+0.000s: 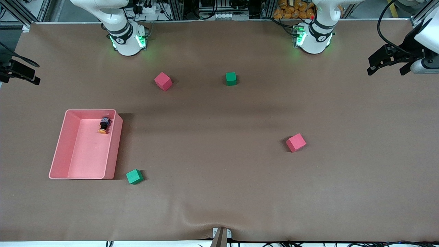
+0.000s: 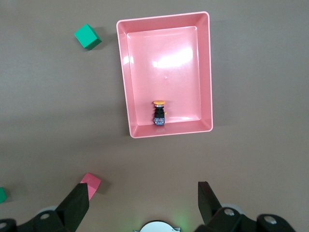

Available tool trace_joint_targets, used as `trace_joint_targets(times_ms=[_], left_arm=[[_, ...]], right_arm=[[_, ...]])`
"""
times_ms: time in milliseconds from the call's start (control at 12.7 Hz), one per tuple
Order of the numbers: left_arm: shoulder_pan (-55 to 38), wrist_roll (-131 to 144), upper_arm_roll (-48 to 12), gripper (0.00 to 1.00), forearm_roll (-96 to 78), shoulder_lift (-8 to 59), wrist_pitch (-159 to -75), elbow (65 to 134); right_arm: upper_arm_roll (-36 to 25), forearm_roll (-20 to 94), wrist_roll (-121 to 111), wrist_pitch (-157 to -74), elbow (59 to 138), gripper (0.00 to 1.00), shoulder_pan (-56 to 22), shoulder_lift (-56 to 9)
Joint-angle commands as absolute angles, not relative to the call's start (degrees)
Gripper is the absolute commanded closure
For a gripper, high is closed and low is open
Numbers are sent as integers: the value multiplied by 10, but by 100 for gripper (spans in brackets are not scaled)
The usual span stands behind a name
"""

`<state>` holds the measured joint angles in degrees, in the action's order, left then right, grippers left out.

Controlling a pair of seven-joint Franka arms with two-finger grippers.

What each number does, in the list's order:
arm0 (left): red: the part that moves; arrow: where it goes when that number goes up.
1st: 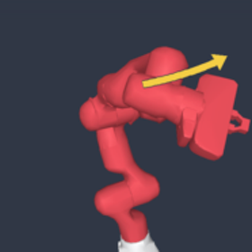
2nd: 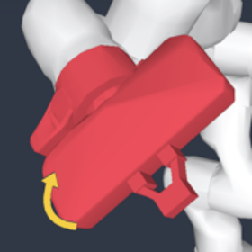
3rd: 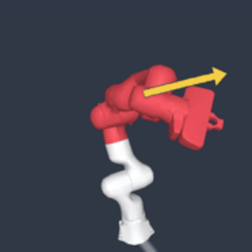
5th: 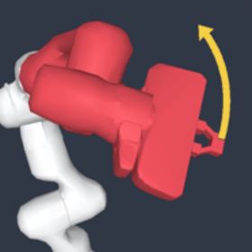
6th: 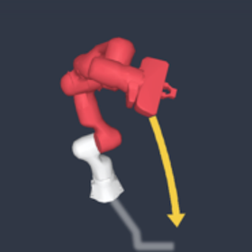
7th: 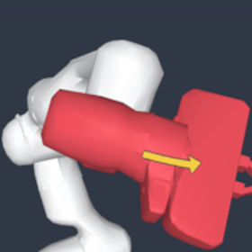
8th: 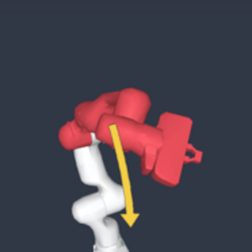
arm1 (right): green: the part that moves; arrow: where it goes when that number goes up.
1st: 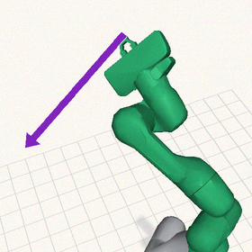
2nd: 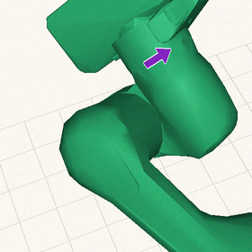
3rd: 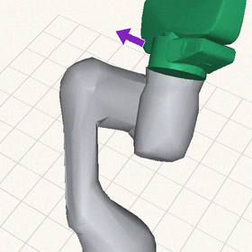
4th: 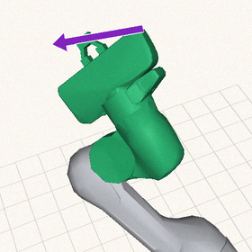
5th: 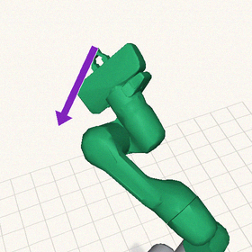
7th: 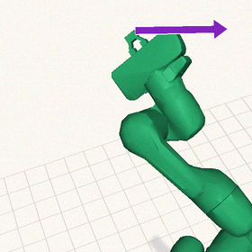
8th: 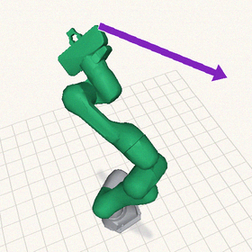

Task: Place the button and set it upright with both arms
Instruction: 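Move the right gripper over the yellow button in the pink tray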

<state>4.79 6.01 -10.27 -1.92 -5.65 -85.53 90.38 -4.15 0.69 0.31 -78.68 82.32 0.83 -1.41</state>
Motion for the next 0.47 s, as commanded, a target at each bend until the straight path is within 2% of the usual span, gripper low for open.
trace_joint_targets(times_ms=[0,395], left_arm=[[54,61,-105,0,-12,-54,-861,900],[52,65,-107,0,27,-52,-857,894]], right_arm=[[-35,-3,4,-795,838,0,13,1],[-35,0,-3,-805,838,0,14,-4]])
